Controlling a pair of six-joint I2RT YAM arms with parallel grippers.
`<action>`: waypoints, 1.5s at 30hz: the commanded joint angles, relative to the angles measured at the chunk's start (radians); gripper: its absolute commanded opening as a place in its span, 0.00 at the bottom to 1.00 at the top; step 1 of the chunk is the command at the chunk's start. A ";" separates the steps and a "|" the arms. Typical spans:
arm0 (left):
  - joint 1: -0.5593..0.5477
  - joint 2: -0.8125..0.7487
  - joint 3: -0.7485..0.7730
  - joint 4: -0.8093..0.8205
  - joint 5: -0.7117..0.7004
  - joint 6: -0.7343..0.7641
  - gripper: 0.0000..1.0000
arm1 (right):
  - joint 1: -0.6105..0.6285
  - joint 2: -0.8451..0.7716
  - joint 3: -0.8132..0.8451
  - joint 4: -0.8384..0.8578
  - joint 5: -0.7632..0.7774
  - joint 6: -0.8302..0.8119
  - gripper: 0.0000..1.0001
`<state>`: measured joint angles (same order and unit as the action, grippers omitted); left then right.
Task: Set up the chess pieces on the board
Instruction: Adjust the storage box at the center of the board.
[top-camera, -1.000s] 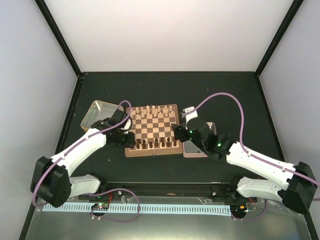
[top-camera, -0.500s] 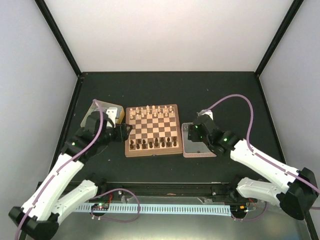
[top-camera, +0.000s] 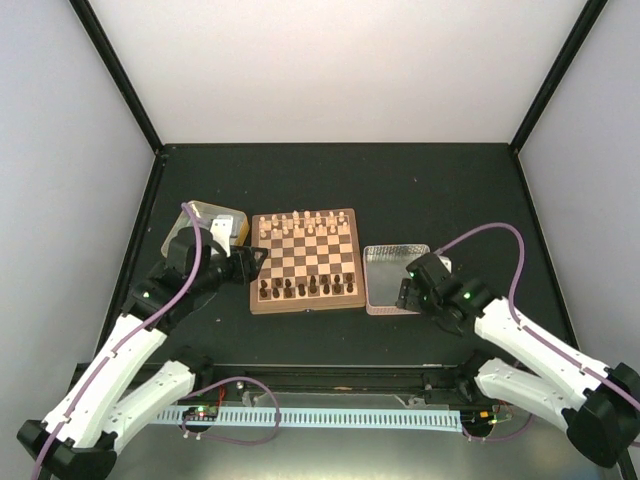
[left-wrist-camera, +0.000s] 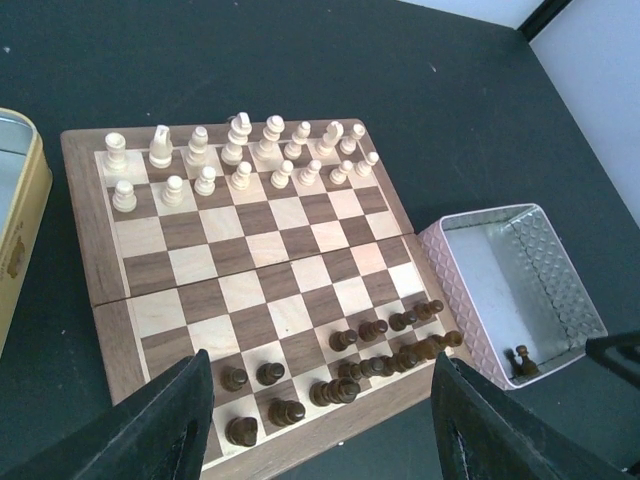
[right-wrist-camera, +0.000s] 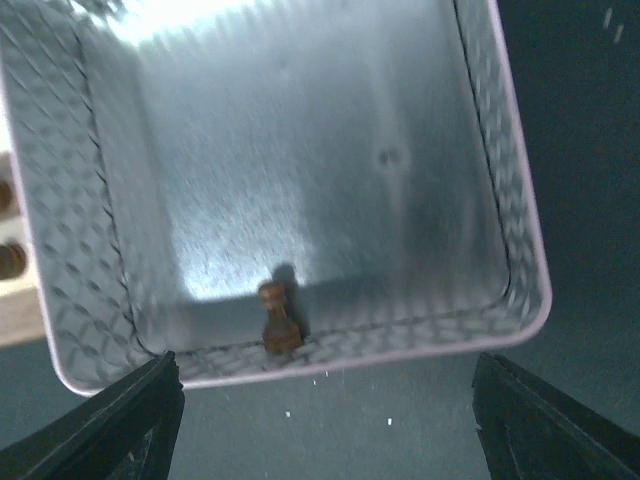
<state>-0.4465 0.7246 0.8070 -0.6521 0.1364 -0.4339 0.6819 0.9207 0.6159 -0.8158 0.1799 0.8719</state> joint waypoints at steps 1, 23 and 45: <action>0.003 0.003 -0.016 0.046 0.035 -0.022 0.62 | -0.005 -0.039 -0.076 0.035 -0.091 0.117 0.80; 0.003 0.069 0.004 0.056 0.034 0.005 0.62 | -0.284 0.186 -0.063 0.203 0.074 -0.097 0.44; 0.004 0.067 0.014 0.032 0.010 0.013 0.62 | -0.377 0.302 0.039 0.282 -0.018 -0.134 0.68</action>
<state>-0.4465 0.8120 0.7818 -0.6201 0.1608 -0.4290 0.3145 1.2312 0.6476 -0.5449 0.1829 0.7376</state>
